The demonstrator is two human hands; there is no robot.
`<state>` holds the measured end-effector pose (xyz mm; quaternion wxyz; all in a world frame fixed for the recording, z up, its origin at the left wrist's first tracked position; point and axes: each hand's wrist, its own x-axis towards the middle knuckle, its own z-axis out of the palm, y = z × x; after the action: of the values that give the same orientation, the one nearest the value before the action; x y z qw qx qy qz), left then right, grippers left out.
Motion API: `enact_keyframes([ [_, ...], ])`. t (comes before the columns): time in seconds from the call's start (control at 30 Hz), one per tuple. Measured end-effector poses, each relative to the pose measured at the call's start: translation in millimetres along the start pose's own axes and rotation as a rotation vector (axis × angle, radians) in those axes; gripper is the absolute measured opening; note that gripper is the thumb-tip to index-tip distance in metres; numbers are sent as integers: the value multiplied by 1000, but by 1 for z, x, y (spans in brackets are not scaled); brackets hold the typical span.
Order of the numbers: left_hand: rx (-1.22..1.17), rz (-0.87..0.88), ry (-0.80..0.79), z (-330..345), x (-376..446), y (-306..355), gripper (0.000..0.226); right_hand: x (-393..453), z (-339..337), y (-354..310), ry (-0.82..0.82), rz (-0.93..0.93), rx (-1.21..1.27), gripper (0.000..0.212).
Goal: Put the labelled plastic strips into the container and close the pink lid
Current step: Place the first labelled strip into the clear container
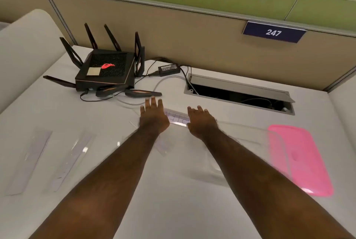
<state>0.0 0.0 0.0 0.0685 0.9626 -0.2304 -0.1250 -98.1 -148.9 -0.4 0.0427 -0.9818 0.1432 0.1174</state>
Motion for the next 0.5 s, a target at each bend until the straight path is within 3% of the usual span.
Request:
enact_keyframes([
  [0.17,143,-21,-128,4,8,3,67,17,0,-5,-4,91,-42,24],
  [0.33,103,-63,-136,6,10,8,66,26,-1,-5,-2,96,3,20],
  [0.5,-128,-153,74,-1,0,17,46,24,-5,0,151,45,83,16],
])
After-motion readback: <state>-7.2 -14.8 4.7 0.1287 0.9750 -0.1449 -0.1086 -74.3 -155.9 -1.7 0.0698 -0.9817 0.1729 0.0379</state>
